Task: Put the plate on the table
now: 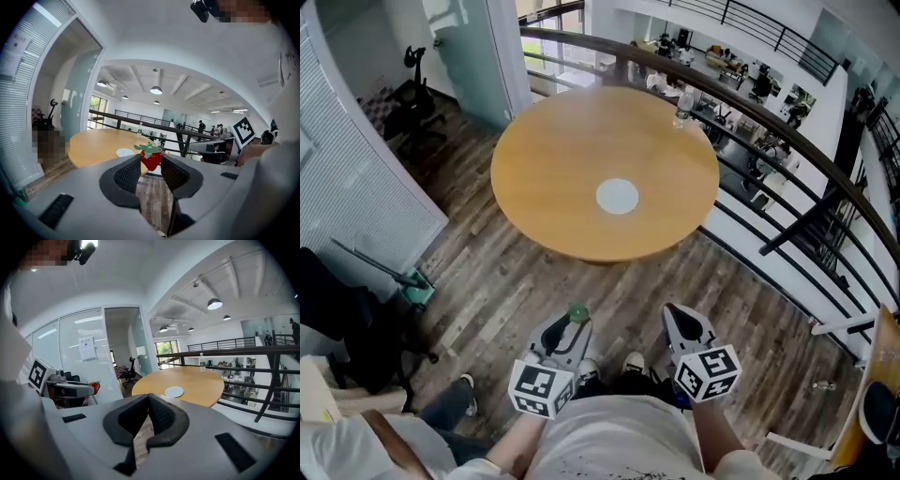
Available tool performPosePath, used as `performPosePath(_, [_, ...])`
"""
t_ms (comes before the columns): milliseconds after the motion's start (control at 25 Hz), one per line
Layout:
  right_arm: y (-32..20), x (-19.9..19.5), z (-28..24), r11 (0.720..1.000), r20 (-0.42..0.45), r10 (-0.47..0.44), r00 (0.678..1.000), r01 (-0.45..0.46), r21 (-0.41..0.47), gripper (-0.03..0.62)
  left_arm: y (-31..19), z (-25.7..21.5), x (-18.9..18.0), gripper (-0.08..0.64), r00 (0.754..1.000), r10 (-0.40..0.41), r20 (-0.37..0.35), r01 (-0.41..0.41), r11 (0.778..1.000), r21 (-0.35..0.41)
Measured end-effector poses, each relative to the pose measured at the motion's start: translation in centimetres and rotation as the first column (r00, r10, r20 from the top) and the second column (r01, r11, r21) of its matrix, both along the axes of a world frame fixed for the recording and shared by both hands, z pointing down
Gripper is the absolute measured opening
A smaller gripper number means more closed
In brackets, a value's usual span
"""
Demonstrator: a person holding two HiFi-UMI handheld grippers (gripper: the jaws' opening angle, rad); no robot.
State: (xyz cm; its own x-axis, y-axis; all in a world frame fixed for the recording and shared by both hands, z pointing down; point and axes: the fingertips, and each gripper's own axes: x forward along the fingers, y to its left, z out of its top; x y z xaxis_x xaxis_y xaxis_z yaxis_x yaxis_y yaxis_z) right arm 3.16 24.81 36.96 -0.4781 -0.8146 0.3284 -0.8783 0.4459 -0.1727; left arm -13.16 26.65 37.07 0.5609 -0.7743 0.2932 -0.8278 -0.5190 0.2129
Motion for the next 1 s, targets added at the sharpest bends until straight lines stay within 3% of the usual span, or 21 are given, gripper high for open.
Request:
performPosePath(480, [-2.5, -1.3, 1.3, 0.999, 0.004, 0.014, 1.0, -0.014, -0.029, 0.02, -2.8, 0.8, -0.9, 0.147, 0.999, 0.028, -0.016, -0.028, 1.0, -0.004])
performPosePath(1000, [-17.6, 0.7, 1.1, 0.999, -0.031, -0.035, 0.999, 0.035, -0.003, 0.02, -17.3, 0.9, 1.5, 0.147, 1.0, 0.018, 0.012, -0.018, 1.0, -0.006])
